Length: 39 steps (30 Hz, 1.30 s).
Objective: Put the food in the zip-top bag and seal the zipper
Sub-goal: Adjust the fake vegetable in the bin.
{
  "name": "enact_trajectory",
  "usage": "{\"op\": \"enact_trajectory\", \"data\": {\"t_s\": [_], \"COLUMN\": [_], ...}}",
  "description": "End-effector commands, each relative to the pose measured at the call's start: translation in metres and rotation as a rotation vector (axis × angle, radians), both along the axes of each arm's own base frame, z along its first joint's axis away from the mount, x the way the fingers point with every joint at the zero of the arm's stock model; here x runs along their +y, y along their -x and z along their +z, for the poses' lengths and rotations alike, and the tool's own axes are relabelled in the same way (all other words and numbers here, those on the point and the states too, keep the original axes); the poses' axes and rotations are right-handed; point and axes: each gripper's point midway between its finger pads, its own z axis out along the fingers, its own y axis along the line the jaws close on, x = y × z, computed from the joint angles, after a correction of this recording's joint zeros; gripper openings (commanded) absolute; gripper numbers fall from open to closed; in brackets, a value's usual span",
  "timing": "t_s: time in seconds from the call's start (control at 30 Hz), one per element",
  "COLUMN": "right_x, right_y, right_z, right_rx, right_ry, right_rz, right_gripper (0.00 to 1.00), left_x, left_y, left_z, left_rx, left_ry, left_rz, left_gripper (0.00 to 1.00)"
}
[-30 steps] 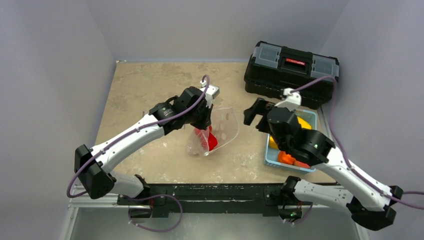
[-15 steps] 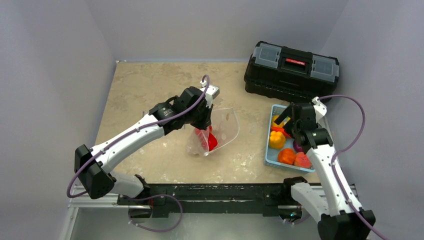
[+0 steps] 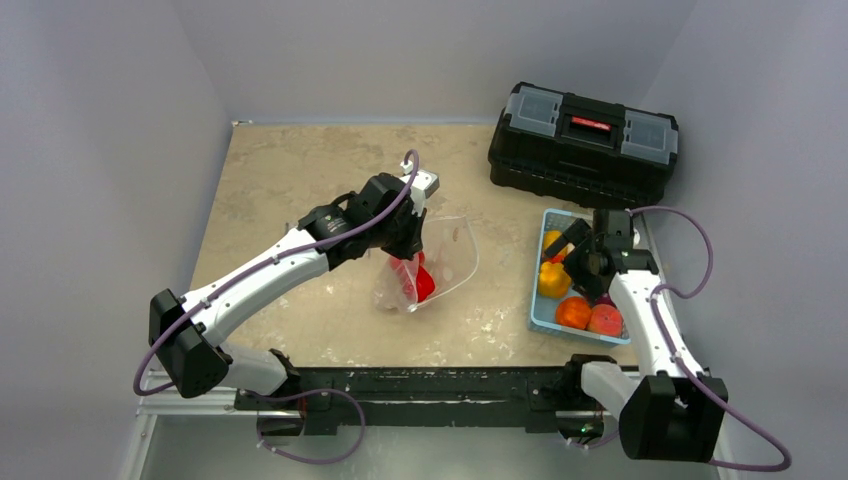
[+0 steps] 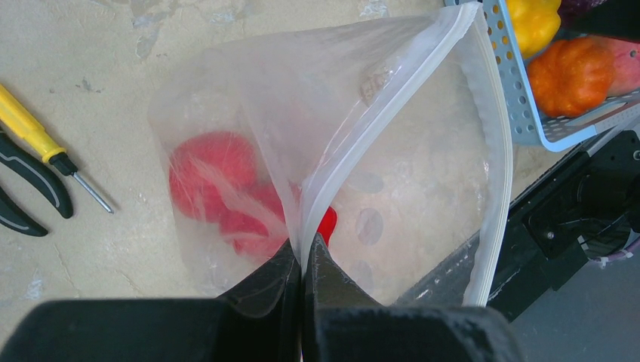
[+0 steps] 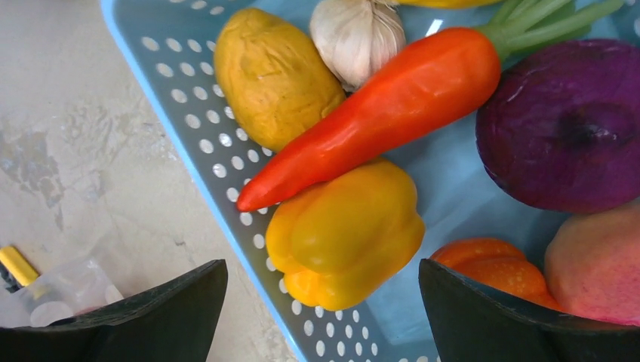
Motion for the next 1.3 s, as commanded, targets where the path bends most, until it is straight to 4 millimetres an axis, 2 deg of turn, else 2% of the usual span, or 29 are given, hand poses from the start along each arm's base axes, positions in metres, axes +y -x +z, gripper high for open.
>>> {"op": "enact_trajectory", "data": {"t_s": [0.0, 0.2, 0.4, 0.53, 0.7, 0.97, 1.13, 1.27], "right_x": [0.008, -0.003, -0.003, -0.004, -0.017, -0.009, -0.006, -0.006], "right_y": [-0.001, -0.002, 0.000, -0.001, 0.001, 0.003, 0.000, -0.004], "right_z": [-0.011, -0.022, -0.039, -0.042, -0.047, -0.068, -0.067, -0.057], "right_rx": [0.005, 0.031, 0.078, 0.086, 0.108, 0.164, 0.150, 0.127], "right_ry": [-0.082, -0.049, -0.057, -0.060, -0.019, -0.060, -0.080, -0.081], "right_rz": [-0.055, -0.120, -0.136, -0.162, -0.248, -0.236, -0.229, -0.226], "right_gripper": [0.99, 0.99, 0.98, 0.97, 0.95, 0.96, 0.95, 0.90], "left_x": [-0.004, -0.004, -0.005, -0.005, -0.005, -0.005, -0.005, -0.005], "left_y": [-0.002, -0.002, -0.002, -0.002, -0.002, -0.002, -0.001, -0.002], "left_z": [0.017, 0.016, 0.016, 0.014, 0.014, 0.015, 0.015, 0.014], "left_rx": [-0.041, -0.041, -0.039, -0.036, -0.034, -0.036, -0.034, -0.034], "left_ry": [0.048, 0.049, 0.048, 0.045, 0.047, 0.046, 0.047, 0.047], "left_rz": [-0.013, -0.012, -0.013, -0.014, -0.015, -0.013, -0.015, -0.014], "left_gripper": [0.00, 0.00, 0.00, 0.00, 0.00, 0.00, 0.00, 0.00]}}
